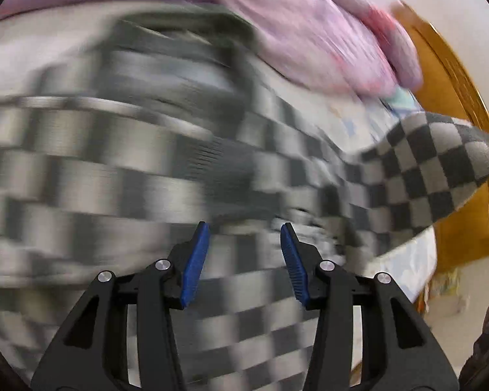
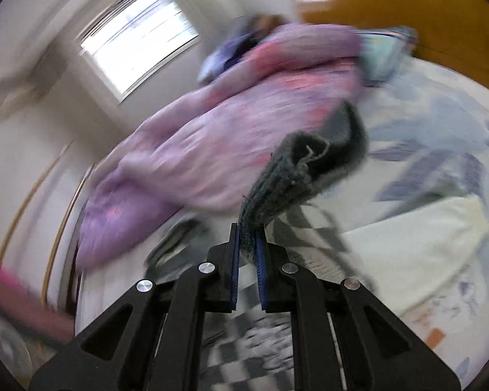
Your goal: Fold large clothes
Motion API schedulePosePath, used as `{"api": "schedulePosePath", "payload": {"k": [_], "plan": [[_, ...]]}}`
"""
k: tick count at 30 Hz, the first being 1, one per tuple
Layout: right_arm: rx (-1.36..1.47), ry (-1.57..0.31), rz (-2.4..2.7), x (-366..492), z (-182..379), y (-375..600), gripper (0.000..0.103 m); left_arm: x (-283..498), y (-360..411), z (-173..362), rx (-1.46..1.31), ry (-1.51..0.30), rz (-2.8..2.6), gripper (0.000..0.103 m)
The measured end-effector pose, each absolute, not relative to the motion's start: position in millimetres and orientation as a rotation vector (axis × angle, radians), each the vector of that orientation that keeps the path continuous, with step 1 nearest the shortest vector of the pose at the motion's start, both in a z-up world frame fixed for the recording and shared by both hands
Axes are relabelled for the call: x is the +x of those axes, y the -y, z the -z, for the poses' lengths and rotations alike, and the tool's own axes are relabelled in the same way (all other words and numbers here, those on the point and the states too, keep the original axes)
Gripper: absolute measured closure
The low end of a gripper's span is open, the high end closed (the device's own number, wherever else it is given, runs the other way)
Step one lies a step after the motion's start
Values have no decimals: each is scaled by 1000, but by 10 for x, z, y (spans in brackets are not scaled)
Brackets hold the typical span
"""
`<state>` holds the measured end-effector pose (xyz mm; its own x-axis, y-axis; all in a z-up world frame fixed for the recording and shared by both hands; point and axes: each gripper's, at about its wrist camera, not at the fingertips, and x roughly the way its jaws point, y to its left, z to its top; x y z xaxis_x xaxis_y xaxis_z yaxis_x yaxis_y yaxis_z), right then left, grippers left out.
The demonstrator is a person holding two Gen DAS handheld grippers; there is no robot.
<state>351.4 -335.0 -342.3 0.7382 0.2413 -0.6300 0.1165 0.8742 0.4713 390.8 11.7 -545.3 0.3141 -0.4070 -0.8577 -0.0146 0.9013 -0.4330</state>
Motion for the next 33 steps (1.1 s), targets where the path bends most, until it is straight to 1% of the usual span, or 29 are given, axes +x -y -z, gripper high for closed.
{"api": "schedulePosePath", "payload": {"k": [4, 6, 9, 12, 13, 14, 15, 16, 17, 19, 20, 23, 24, 26, 27, 28, 30, 33], "plan": [[395, -835, -268, 3619, 3621, 2001, 94, 3702, -1254, 5229, -420, -1177, 94, 57], [319, -887, -350, 3607, 3856, 1349, 94, 3574, -1759, 5172, -433, -1161, 20, 57], [236, -1016, -427, 3553, 4404, 508, 94, 3377, -2371, 5129, -460, -1148, -74, 57], [231, -1186, -442, 3560, 5016, 52, 93, 3211, -2806, 5140, -474, -1153, -139, 57], [180, -1236, -418, 3556, 5218, -64, 90, 3184, -2875, 5151, -479, -1157, -146, 56], [137, -1272, -400, 3547, 5377, -138, 88, 3123, -2947, 5186, -489, -1164, -153, 48], [119, -1316, -396, 3557, 5475, -176, 84, 3073, -3000, 5212, -499, -1166, -159, 45], [114, -1364, -392, 3562, 5562, -173, 82, 3043, -3037, 5226, -512, -1167, -155, 45], [138, -1351, -397, 3547, 5538, -122, 81, 3039, -3014, 5249, -517, -1169, -149, 45], [136, -1329, -415, 3523, 5395, -59, 62, 3059, -2937, 5269, -522, -1166, -132, 45], [146, -1306, -424, 3514, 5281, 25, 58, 3083, -2876, 5282, -527, -1171, -120, 45], [146, -1254, -427, 3481, 5023, 323, 58, 3192, -2639, 5316, -512, -1183, -64, 45], [144, -1230, -397, 3538, 4941, 566, 58, 3214, -2566, 5320, -498, -1187, -49, 45], [151, -1212, -312, 3546, 4896, 961, 74, 3346, -2398, 5304, -477, -1175, -12, 45], [139, -1217, -251, 3616, 4905, 1150, 86, 3428, -2323, 5300, -479, -1169, 10, 45], [134, -1223, -197, 3648, 4931, 1367, 92, 3481, -2277, 5309, -477, -1169, 16, 45], [165, -1239, -83, 3807, 5041, 1860, 99, 3647, -2174, 5353, -462, -1179, 17, 44], [228, -1299, -2, 3980, 5378, 2437, 99, 3886, -2166, 5402, -436, -1179, -2, 44]]}}
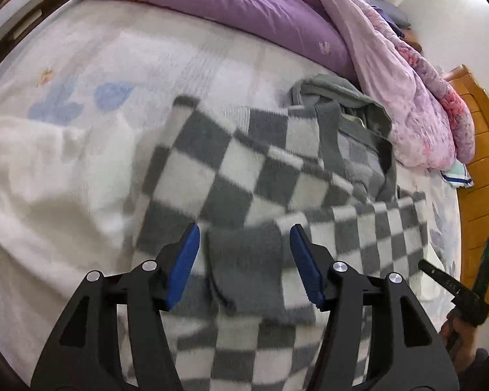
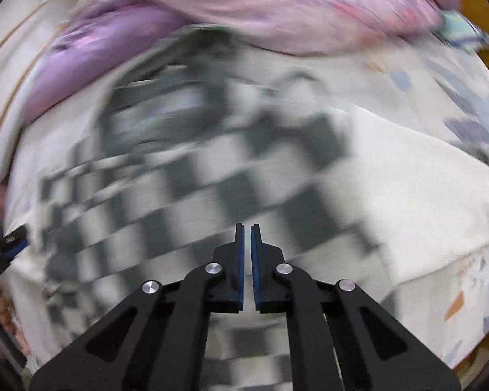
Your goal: Fold large clothes
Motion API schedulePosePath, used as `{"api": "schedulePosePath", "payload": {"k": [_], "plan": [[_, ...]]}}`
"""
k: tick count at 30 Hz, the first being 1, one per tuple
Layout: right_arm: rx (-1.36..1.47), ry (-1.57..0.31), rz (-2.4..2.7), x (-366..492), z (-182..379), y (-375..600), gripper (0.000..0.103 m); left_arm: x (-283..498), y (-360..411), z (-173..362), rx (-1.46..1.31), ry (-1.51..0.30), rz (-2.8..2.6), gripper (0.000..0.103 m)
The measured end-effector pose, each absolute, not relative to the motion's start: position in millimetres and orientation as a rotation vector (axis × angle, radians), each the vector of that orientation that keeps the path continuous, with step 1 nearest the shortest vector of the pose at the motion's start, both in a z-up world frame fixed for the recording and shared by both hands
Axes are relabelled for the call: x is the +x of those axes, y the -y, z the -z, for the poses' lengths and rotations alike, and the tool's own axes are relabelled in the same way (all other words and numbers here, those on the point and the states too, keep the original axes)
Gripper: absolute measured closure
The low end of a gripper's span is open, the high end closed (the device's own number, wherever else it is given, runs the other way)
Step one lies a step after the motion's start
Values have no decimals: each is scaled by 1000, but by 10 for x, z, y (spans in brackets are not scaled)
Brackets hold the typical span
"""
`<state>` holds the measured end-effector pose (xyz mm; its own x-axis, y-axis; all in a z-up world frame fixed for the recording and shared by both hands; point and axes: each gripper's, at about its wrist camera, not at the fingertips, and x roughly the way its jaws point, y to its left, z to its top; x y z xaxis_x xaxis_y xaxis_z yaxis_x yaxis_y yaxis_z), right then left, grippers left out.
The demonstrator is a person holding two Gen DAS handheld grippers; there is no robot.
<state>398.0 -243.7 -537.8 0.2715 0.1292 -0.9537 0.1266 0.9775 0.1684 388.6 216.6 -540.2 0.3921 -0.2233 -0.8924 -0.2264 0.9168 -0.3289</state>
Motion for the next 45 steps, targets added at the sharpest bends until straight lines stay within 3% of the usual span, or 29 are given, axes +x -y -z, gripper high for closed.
{"api": "schedulePosePath", "payload": {"k": [4, 6, 8, 9, 10, 12, 14, 18, 23, 24, 25, 26, 28, 30, 32, 45], "plan": [[400, -1472, -4, 4191, 5992, 2915, 103, 4213, -2303, 5506, -401, -1191, -54, 36], [429, -1518, -17, 4294, 5974, 2953, 102, 4349, -2379, 5568, -403, -1216, -64, 36], [440, -1515, -65, 4367, 5712, 2928, 95, 4508, -2487, 5612, -427, -1239, -49, 36], [456, -1482, -99, 4417, 5524, 2937, 86, 4557, -2538, 5624, -440, -1244, -46, 35], [447, -1451, -107, 4498, 5367, 2963, 62, 4603, -2584, 5634, -457, -1249, -49, 35], [412, -1402, -41, 4733, 5177, 3068, 42, 4732, -2704, 5639, -510, -1246, -74, 31], [414, -1377, -2, 4967, 5139, 3138, 42, 4874, -2784, 5661, -542, -1270, -86, 24], [456, -1445, 36, 5601, 5420, 3275, 42, 5186, -2868, 5856, -525, -1390, -118, 24], [418, -1607, 63, 5944, 5880, 3137, 42, 5454, -2771, 6048, -301, -1548, -188, 24], [413, -1622, 56, 5934, 5913, 3109, 48, 5488, -2768, 6106, -278, -1573, -193, 24], [400, -1635, 46, 5938, 5964, 3091, 64, 5514, -2770, 6154, -271, -1590, -189, 24], [386, -1659, 31, 5941, 6020, 3069, 69, 5533, -2770, 6186, -267, -1601, -186, 27], [375, -1656, 13, 5936, 6042, 3061, 76, 5589, -2736, 6242, -244, -1622, -150, 41], [350, -1657, -5, 5930, 6037, 3059, 79, 5626, -2691, 6272, -242, -1635, -111, 69], [326, -1646, -13, 5910, 5997, 3056, 83, 5640, -2626, 6240, -190, -1619, -98, 81], [369, -1327, -173, 5033, 4838, 3285, 87, 4634, -2427, 4873, -214, -1292, -52, 85]]}}
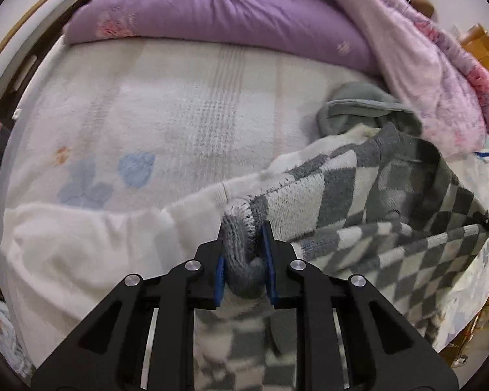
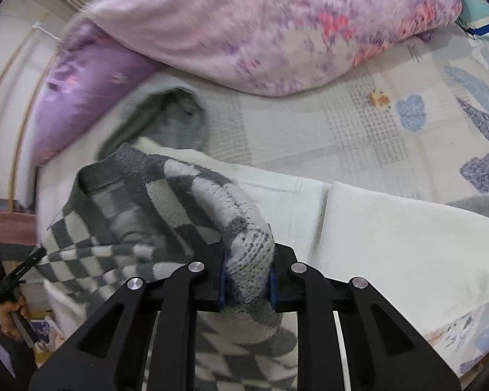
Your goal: Fold large clothes
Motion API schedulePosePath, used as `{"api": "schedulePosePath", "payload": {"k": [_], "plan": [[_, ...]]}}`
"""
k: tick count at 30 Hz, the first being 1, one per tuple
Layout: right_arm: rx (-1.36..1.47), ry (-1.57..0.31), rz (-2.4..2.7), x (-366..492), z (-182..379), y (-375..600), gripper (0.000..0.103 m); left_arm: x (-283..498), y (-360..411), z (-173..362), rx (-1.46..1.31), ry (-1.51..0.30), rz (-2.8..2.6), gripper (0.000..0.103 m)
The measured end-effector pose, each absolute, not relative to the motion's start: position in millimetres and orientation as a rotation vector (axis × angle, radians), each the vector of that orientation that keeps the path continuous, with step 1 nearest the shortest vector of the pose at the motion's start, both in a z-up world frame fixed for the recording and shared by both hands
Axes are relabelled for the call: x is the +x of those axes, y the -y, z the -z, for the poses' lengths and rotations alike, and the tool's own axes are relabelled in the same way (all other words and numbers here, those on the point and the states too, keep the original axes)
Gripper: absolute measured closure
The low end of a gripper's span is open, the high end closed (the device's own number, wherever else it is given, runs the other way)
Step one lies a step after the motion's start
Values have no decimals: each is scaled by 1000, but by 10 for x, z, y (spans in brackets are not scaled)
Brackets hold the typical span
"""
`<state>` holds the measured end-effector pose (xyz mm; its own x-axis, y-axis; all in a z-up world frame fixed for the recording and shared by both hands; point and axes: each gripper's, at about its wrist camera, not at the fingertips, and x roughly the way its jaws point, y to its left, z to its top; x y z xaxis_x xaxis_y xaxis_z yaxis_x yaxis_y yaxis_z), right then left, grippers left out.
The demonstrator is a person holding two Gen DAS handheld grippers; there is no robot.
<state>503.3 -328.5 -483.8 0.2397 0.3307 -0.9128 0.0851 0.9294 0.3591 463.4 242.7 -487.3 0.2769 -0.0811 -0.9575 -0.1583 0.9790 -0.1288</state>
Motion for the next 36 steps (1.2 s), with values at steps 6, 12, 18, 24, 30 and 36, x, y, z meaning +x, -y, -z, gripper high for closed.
{"api": "schedulePosePath", "payload": {"k": [6, 12, 18, 24, 30, 36], "plan": [[453, -1261, -264, 4398, 4364, 3413, 87, 3761, -2398, 4523, -301, -1232, -107, 85], [482, -1247, -286, 3543, 4051, 3570, 87, 2776, -2482, 4423, -384, -1227, -147, 86], [545, -1323, -232, 2535, 4196, 3699, 87, 1699, -2676, 4612, -509, -1249, -129, 98], [547, -1426, -82, 1657, 4898, 3748, 87, 1124, -2555, 5267, -565, -1410, -66, 98], [544, -1452, 49, 1270, 5211, 3695, 65, 738, -2674, 5542, -731, -1415, -56, 59], [787, -1375, 100, 917, 5012, 3778, 51, 488, -2645, 5398, -960, -1271, -9, 36]]}}
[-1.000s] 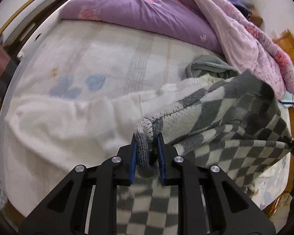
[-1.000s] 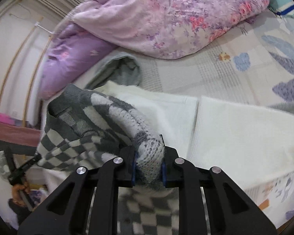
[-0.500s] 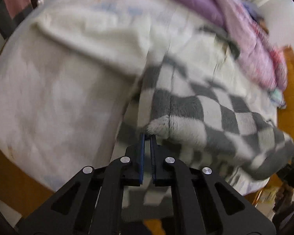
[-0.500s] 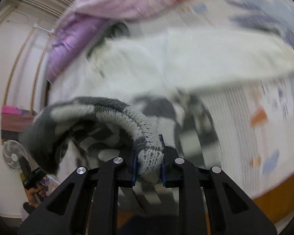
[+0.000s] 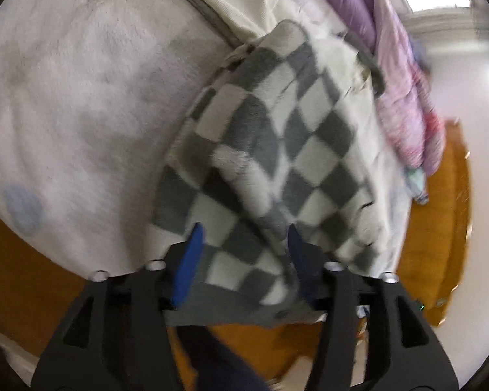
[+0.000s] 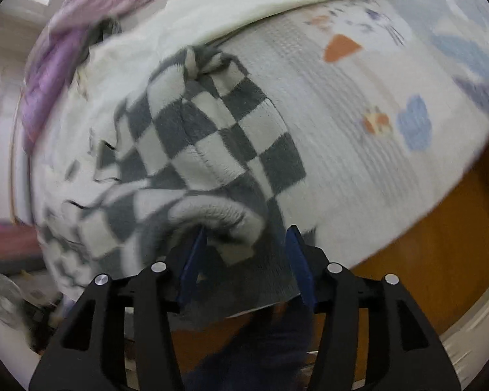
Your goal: Fold large clothes
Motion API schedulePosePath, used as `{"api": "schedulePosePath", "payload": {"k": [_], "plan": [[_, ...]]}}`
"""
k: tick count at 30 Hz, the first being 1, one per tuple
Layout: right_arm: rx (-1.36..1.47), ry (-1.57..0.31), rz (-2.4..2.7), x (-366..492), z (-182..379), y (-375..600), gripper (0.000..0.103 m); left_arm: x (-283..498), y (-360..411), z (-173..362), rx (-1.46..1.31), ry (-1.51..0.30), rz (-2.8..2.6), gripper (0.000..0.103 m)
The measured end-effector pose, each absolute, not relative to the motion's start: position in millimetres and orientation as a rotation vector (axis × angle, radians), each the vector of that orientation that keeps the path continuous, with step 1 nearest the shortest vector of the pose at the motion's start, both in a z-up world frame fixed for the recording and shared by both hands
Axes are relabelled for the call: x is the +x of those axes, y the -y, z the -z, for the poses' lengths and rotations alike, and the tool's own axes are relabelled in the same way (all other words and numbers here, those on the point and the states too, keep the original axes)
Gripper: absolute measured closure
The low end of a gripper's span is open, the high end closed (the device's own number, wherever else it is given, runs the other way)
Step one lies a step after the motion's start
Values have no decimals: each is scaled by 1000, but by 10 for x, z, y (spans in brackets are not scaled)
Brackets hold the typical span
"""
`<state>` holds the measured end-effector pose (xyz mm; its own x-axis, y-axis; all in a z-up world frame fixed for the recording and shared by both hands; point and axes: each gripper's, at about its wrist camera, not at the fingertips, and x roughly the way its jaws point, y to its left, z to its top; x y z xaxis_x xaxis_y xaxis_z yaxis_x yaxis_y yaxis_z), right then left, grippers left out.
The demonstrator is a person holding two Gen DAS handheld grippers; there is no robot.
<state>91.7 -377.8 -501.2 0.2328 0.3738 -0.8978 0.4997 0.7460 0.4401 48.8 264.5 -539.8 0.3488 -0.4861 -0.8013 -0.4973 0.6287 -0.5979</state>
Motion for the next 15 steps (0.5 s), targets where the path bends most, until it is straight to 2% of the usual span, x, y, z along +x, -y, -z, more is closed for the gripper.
{"api": "schedulePosePath", "payload": {"k": [3, 8, 10, 11, 12, 13, 14, 15], "plan": [[1013, -1313, 99, 827, 5069, 3740, 47, 647, -2547, 5431, -1023, -1197, 1, 34], [1423, -1235, 91, 758, 5447, 3754, 47, 955, -2443, 5729, -1070, -1263, -67, 35], [1523, -1176, 95, 828, 5552, 3768, 47, 1074, -2399, 5720, -1002, -1287, -92, 55], [1495, -1179, 120, 905, 5572, 3782, 47, 1105, -2383, 5721, -989, -1292, -93, 80], [1443, -1204, 153, 971, 5579, 3794, 55, 1129, -2371, 5710, -950, -1314, -113, 88], [1381, -1246, 183, 1049, 5596, 3806, 80, 1125, -2368, 5689, -928, -1325, -125, 91], [1352, -1283, 195, 1100, 5605, 3822, 89, 1088, -2378, 5650, -924, -1325, -125, 92], [1341, -1290, 196, 1119, 5589, 3839, 90, 1054, -2381, 5607, -918, -1333, -129, 92]]}}
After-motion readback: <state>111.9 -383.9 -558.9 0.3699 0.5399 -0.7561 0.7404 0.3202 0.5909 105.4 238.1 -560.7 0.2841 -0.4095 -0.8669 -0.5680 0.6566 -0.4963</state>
